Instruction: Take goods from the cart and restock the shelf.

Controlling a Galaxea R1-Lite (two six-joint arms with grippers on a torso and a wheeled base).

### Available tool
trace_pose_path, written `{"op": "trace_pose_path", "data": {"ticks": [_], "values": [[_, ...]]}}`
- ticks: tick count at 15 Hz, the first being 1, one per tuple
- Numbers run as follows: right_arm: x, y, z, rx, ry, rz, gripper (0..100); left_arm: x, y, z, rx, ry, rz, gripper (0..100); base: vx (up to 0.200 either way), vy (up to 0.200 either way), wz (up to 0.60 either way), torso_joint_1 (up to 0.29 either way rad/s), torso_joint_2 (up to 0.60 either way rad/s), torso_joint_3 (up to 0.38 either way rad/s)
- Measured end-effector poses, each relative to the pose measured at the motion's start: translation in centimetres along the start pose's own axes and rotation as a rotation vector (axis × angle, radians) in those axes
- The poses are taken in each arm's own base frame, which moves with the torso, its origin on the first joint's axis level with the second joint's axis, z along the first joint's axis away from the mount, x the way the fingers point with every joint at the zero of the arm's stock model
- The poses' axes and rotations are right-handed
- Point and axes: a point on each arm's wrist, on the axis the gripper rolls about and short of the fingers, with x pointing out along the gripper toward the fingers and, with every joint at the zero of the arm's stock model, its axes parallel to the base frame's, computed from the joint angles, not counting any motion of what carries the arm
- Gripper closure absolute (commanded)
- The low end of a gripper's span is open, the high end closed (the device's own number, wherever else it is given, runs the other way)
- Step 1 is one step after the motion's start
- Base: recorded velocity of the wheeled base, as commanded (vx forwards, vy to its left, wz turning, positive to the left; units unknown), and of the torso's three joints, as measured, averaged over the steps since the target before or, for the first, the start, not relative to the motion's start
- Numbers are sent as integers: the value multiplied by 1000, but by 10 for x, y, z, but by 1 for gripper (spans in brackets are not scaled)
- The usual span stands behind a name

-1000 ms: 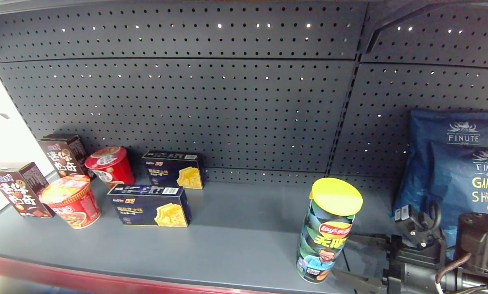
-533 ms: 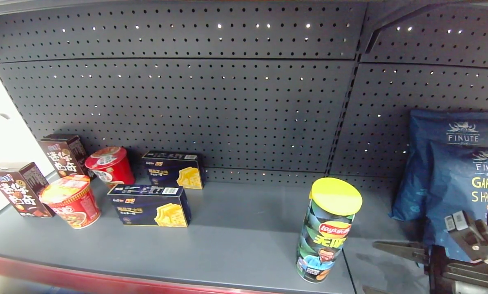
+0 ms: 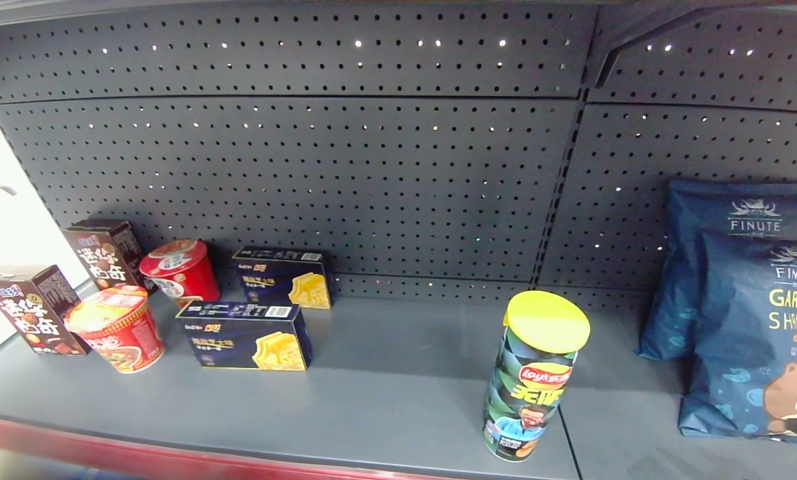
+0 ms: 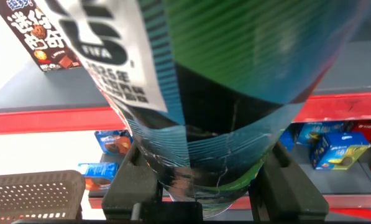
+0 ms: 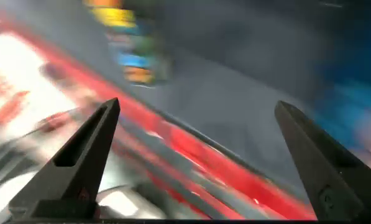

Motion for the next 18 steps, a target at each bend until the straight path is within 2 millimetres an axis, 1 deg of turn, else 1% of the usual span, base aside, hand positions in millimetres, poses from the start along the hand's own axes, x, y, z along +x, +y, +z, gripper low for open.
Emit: {"op": "trace_pose_path", "data": {"ticks": [2,3,4,6,7,9,10,11,14,17,18], "values": [[-29,1,-1,33,-91,-236,0,-1,0,2,24,-6,1,100,0,0,0,0,0,0],[-39,2,-3,48,-138,-315,0,-1,0,2,25,-10,1,100,0,0,0,0,0,0],[-46,4,-9,54,-177,-359,0,-2,1,5,25,-18,1,100,0,0,0,0,0,0],[-54,7,-29,63,-217,-430,0,-4,1,11,23,-42,4,100,0,0,0,0,0,0],[-55,8,-40,70,-222,-477,0,-6,2,14,22,-55,5,100,0,0,0,0,0,0],[-55,12,-70,95,-197,-605,0,-12,4,27,18,-106,7,100,0,0,0,0,0,0],[-54,12,-83,96,-184,-653,0,-14,4,31,18,-119,9,100,0,0,0,0,0,0],[-52,12,-91,91,-178,-685,0,-16,5,34,23,-132,8,100,0,0,0,0,0,0],[-52,13,-99,84,-206,-693,0,-18,5,38,31,-150,-18,100,0,0,0,0,0,0],[-51,14,-100,78,-234,-660,0,-23,2,44,40,-169,-167,100,0,0,0,0,0,0],[-51,14,-101,78,-232,-656,0,-24,2,43,43,-150,-201,100,0,0,0,0,0,0]]}}
